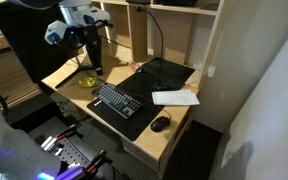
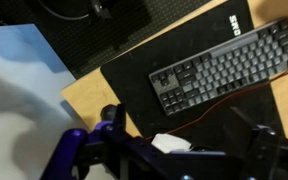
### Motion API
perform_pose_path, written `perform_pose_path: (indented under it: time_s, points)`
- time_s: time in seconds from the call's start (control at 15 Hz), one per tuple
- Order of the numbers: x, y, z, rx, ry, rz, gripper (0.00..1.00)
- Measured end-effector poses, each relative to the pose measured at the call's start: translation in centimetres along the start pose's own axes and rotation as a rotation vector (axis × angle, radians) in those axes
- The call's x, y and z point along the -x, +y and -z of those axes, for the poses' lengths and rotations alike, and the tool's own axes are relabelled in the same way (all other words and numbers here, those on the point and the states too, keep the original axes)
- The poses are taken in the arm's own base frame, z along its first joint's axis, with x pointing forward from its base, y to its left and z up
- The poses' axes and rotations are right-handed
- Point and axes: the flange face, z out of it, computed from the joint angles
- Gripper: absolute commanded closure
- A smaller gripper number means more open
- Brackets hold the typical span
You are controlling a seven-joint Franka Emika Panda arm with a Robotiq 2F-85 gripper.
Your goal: Move the white envelope to the right
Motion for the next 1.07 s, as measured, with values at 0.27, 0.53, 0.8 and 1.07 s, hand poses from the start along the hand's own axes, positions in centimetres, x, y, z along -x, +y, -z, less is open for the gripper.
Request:
perform_pose_path:
  time_s: [0.27,0.53,0.8,1.07]
  points:
    - [-0.5,0.2,0.2,0.001,0.001,0.002,0.00]
    - [-0.1,-0.5,-0.5,0.037,0.003,0.026,0.00]
    - [-2.3,0.5,-8.4,0.065,0.039,-0.089,0.00]
    - [-7.6,5.4,-14.4,0.012,0.108,-0.330,0.00]
